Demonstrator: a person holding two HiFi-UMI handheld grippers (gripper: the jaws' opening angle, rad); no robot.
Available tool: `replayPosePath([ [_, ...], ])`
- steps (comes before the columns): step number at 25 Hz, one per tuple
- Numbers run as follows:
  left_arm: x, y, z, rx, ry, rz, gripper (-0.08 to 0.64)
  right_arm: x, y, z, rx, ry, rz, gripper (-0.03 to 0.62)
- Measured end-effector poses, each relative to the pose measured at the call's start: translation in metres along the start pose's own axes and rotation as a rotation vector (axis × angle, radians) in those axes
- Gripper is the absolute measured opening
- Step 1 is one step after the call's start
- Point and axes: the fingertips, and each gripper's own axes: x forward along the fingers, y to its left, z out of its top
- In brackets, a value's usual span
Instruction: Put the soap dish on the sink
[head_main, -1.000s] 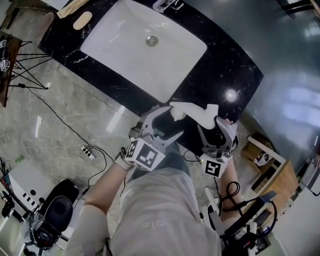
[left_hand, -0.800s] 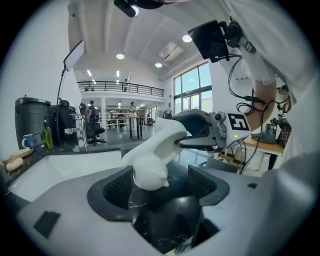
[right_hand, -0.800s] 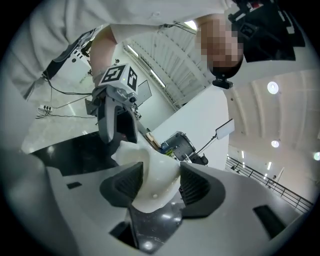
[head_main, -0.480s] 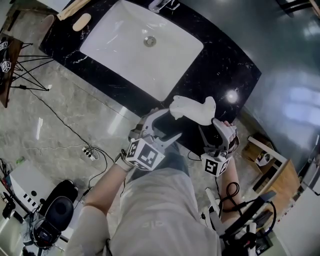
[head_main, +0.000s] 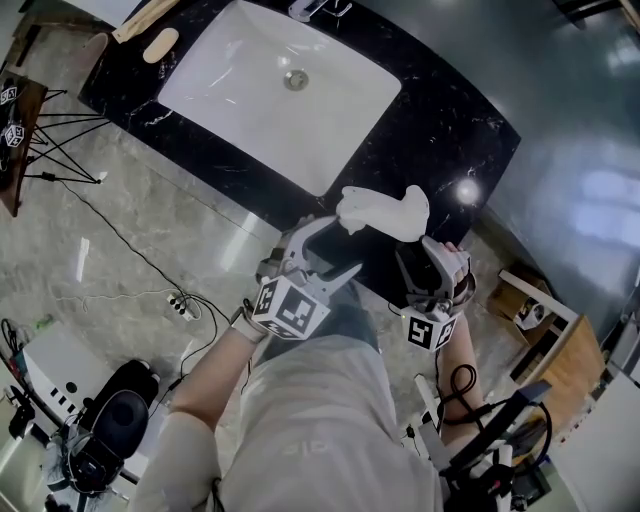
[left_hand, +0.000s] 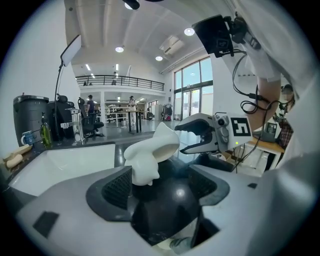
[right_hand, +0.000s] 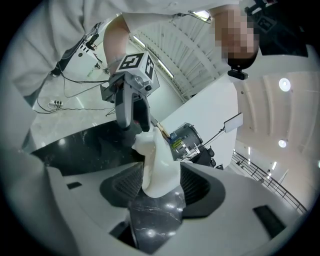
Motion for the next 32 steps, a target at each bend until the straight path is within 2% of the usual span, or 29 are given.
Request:
replayPosePath([
  [4,-0.004,-0.004,-0.004,-0.005,0.013,0.012,0.341,-0.004,-0.004,0.005,0.032,-0.011,-0.017,0.245],
  [9,-0.026,0.002,0.008,-0.007,-0.006,0.073,0.341,-0.002,-0.025,0.019,0.114,-0.038,-0.078,0.245],
  [16,-0.085,0.013,0.042,0.004,-0.055,0.226,0.341,0.018,-0.051,0.071,0.129,-0.024,-0.152,0.245],
  [20,-0.128,0.016,0.06,0.031,-0.083,0.337,0.341,0.026,-0.065,0.113,0.187,-0.031,-0.187,0.245],
  [25,-0.198,0.011,0.088,0.051,-0.151,0.485,0.341,0.023,-0.098,0.196,0.362,-0.172,-0.197,0.245],
  [28,-0.245,-0.003,0.111,0.046,-0.238,0.557,0.341,0.008,-0.112,0.252,0.507,-0.305,-0.177,0.245],
  [30,-0.281,-0.013,0.128,0.044,-0.29,0.609,0.341,-0.004,-0.118,0.291,0.625,-0.413,-0.149,0.244],
  [32,-0.318,-0.024,0.139,0.046,-0.335,0.665,0.341,-0.015,-0.115,0.327,0.696,-0.482,-0.079,0.244],
])
